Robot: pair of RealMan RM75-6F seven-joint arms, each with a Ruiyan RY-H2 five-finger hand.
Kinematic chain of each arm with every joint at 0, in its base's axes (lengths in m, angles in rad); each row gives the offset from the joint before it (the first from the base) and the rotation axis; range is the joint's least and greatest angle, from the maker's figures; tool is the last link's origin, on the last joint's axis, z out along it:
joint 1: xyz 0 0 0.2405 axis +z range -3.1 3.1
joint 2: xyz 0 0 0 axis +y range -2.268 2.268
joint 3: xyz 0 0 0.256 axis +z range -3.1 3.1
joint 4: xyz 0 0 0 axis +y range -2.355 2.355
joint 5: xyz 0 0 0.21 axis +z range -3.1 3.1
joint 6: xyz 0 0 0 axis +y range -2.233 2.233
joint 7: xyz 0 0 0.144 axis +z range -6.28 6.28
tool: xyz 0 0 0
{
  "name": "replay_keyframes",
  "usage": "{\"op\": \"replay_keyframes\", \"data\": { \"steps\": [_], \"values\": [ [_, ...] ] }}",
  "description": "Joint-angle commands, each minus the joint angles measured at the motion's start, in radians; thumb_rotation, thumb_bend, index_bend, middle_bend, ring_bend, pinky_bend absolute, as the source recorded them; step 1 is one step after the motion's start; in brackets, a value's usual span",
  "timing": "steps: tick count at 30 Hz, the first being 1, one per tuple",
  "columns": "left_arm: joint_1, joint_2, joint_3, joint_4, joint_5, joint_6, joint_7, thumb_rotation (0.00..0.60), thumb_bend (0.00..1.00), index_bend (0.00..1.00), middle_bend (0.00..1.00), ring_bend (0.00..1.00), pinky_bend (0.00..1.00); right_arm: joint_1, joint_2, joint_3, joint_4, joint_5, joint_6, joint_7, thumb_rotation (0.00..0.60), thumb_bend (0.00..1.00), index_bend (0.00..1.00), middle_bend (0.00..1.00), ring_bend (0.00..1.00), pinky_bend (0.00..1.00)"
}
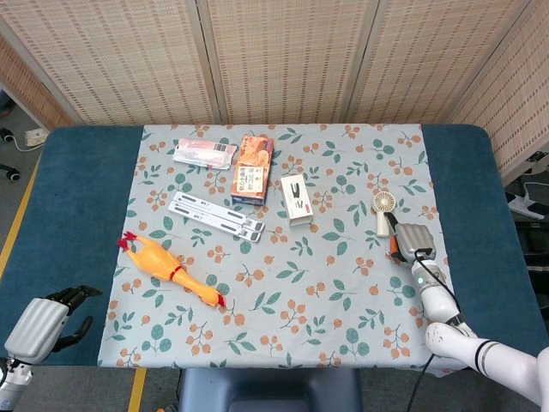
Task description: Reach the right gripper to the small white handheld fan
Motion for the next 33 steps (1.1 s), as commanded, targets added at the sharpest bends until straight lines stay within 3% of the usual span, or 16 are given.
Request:
{"op": "replay_keyframes", "data": {
  "steps": [1, 33],
  "values": [
    [0.001, 0.0, 0.0, 0.0, 0.001, 0.001, -0.001, 0.6, 0.42, 0.3, 0.33, 0.38, 0.59, -0.001, 0.0, -0.001, 0.001, 0.001, -0.001, 0.0, 0.6, 0.73, 0.07, 0.73, 0.59, 0.69],
    [-0.001, -0.001, -0.001, 0.001, -0.002, -0.002, 0.0, 0.6, 0.42, 0.3, 0.33, 0.38, 0.59, -0.002, -0.004, 0.001, 0.008, -0.008, -0.004, 0.01, 0.6, 0.72, 0.07, 0.73, 0.59, 0.69]
  ]
}}
